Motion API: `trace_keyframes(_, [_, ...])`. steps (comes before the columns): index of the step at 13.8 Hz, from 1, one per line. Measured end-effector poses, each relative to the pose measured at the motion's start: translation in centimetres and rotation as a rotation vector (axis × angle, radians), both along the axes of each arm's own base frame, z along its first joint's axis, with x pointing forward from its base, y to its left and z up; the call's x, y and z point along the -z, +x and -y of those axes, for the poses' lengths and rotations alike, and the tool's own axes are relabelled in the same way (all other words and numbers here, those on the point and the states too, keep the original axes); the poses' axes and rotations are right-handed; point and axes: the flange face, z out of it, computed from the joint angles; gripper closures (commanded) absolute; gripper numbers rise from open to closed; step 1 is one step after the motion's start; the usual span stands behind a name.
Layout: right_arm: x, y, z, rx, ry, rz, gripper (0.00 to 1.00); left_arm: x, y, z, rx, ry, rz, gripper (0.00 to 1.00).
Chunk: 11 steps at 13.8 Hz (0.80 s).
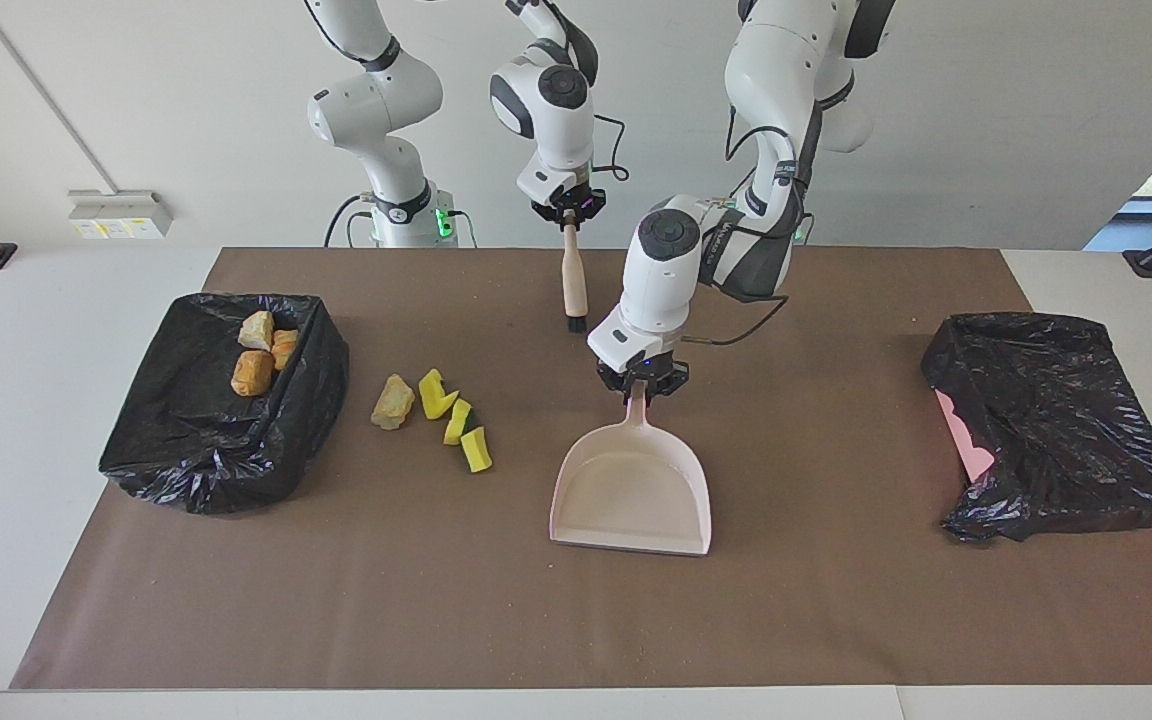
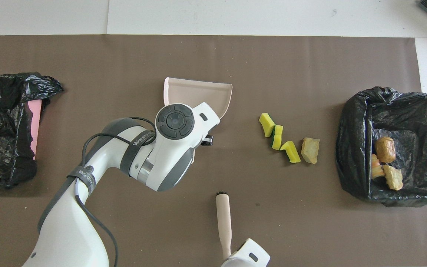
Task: Sweep and dump trash in bin
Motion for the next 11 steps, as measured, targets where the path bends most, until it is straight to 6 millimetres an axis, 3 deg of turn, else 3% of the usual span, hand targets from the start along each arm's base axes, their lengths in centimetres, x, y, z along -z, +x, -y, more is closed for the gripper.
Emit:
trace_keyframes(3, [-3.6, 5.3, 7.6, 0.024, -0.075, 0.056, 1.00, -1.1, 0.3, -1.8, 0.129, 0.024, -0.029, 1.00])
trace_keyframes(5, [-4.6, 8.7, 11.8, 0.010, -0.131, 0.099, 1.00, -2.7, 0.2, -3.5, 0.245, 0.043, -0.067, 1.00])
trace_keyframes(8, [-4.4, 13.4, 17.5, -0.097, -0.228, 0.107, 1.00, -4.0, 0.5, -5.6, 0.399, 0.051, -0.091, 1.00])
trace_keyframes(11, [-3.4, 17.7, 22.5, -0.210, -0.341, 0.080, 1.00, -3.2, 0.9, -7.1, 0.615, 0.117, -0.098, 1.00])
